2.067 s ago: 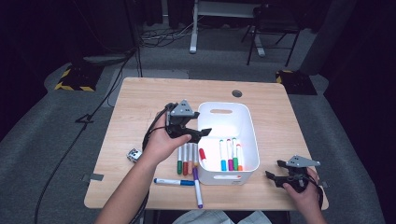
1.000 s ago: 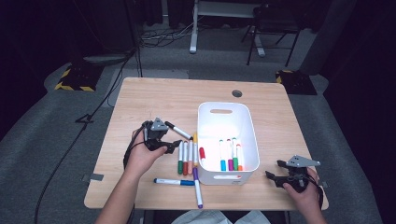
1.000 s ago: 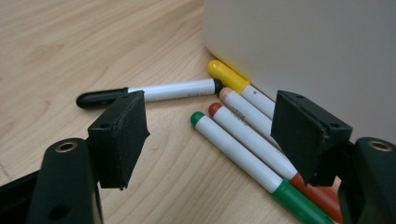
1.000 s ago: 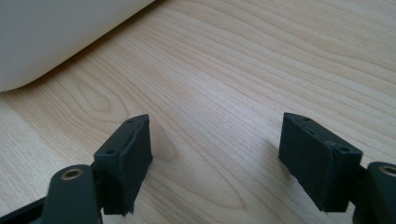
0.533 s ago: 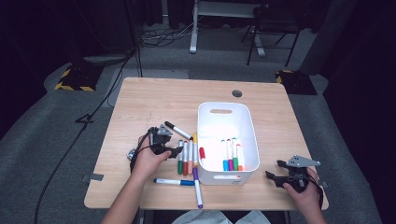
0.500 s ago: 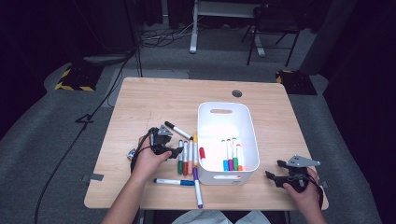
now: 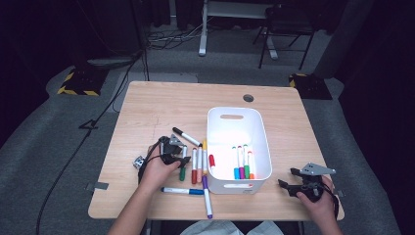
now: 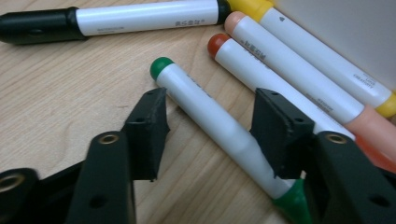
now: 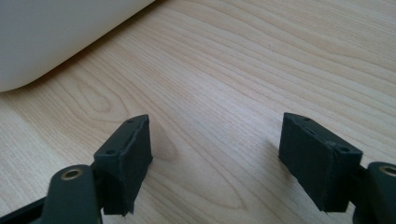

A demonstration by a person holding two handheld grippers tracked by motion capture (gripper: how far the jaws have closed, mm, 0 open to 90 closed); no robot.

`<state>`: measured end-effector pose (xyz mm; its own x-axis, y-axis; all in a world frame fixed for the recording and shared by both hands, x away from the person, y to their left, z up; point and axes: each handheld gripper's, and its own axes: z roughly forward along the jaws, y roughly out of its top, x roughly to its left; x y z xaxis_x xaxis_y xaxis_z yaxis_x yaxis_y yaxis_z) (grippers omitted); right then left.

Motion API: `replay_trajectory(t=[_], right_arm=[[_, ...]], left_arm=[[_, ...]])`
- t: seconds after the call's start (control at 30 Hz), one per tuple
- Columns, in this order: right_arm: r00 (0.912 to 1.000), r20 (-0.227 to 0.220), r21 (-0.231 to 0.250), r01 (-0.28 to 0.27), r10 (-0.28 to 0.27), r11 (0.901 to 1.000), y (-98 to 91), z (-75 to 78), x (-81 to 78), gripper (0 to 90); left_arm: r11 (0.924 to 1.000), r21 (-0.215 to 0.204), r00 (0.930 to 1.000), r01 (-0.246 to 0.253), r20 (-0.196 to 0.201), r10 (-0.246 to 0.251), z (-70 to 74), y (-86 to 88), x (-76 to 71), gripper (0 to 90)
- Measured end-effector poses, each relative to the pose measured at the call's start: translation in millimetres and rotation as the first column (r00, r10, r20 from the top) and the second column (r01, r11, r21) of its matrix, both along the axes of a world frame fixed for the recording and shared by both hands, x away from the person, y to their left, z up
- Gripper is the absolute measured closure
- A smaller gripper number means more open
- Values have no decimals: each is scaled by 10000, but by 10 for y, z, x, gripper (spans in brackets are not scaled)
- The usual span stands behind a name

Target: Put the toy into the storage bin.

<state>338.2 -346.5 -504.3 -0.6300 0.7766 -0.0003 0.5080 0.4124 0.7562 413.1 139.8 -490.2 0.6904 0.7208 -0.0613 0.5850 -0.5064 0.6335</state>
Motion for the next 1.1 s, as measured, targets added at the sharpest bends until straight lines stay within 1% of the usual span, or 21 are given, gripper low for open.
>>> replay_trajectory(t=[0.03, 0.1, 0.13, 0.17, 0.2, 0.23, 0.27, 0.3, 0.33, 0.53, 0.6, 0.67, 0.7, 0.73, 0.77, 0.8, 0.93, 0.97, 1.03, 1.07, 1.1], right_arm=[[10000, -2, 0, -3, 3, 10000, 0, 0, 0, 257], [10000, 0, 11, 7, -7, 10000, 1, 0, 0, 257], [10000, 1, -4, -3, 3, 10000, 0, 0, 0, 257], [10000, -2, 12, 12, -12, 10000, 2, 0, -1, 257], [10000, 3, 3, 8, -8, 10000, 1, 0, -1, 257], [10000, 2, 2, 10, -10, 10000, 1, 0, -1, 257], [10000, 2, 5, 10, -10, 10000, 2, 0, -1, 257], [10000, 5, 7, 15, -15, 10000, 2, 0, -1, 257], [10000, 2, 1, 11, -11, 10000, 2, 0, -1, 257], [10000, 13, -16, 0, 0, 10000, 2, 0, -1, 257], [10000, 11, -17, 0, 0, 10000, 2, 0, -1, 257], [10000, 10, -13, 3, -3, 10000, 2, 0, -1, 257], [10000, 6, 3, 7, -7, 10000, 2, 0, -1, 257], [10000, 6, 3, 7, -7, 10000, 2, 0, -1, 257], [10000, -6, 10, 8, -8, 10000, 2, 0, -1, 257], [10000, 2, 9, 5, -5, 10000, 1, 0, 0, 257], [10000, -3, 7, 7, -7, 10000, 2, 0, -1, 257], [10000, -4, 11, 10, -10, 10000, 2, 0, -1, 257], [10000, -1, 7, 16, -16, 10000, 2, 0, -1, 257], [10000, -3, 10, 10, -10, 10000, 2, 0, 0, 257], [10000, -4, 7, 9, -9, 10000, 2, 0, -1, 257]], left_arm=[[9998, 216, 9999, -43, 134, 40, 9, 16, 1, 531], [9990, 414, 9998, -164, 79, 161, 18, 40, -7, 585], [9988, 469, 9997, -155, 178, 147, 16, 62, 0, 613], [9988, 419, 9996, -236, 181, 228, 15, 73, -1, 636], [9985, 489, 9996, -253, 93, 249, 22, 91, -3, 651], [9988, 428, 9996, -249, 161, 243, 16, 100, 4, 669], [9985, 460, 9994, -312, 180, 304, 19, 111, 2, 693], [9980, 536, 9991, -322, 279, 307, 21, 122, 6, 721], [9986, 433, 9995, -288, 126, 283, 21, 129, 9, 749], [9982, 386, 9989, -448, 135, 444, 21, 133, 18, 761], [9987, 303, 9992, -407, -10, 407, 30, 140, 30, 761], [9991, 41, 9987, -429, -263, 430, 28, 157, 37, 761], [9990, -131, 9988, -418, -248, 414, 26, 164, 38, 761], [9993, -199, 9993, -329, -197, 325, 51, 179, 39, 761], [9992, -333, 9994, -213, -268, 204, 81, 194, 36, 762], [9984, -515, 9996, -224, -155, 217, 107, 202, 28, 762], [9953, -966, 10000, -35, 40, 39, 239, 235, -13, 761], [9952, -975, 9998, 85, 172, -69, 277, 251, -21, 762], [9942, -1058, 9994, 202, 302, -171, 359, 279, -49, 762], [9914, -1298, 9992, 157, 389, -107, 409, 293, -70, 762], [9908, -1342, 9989, 173, 463, -112, 443, 308, -81, 762]])
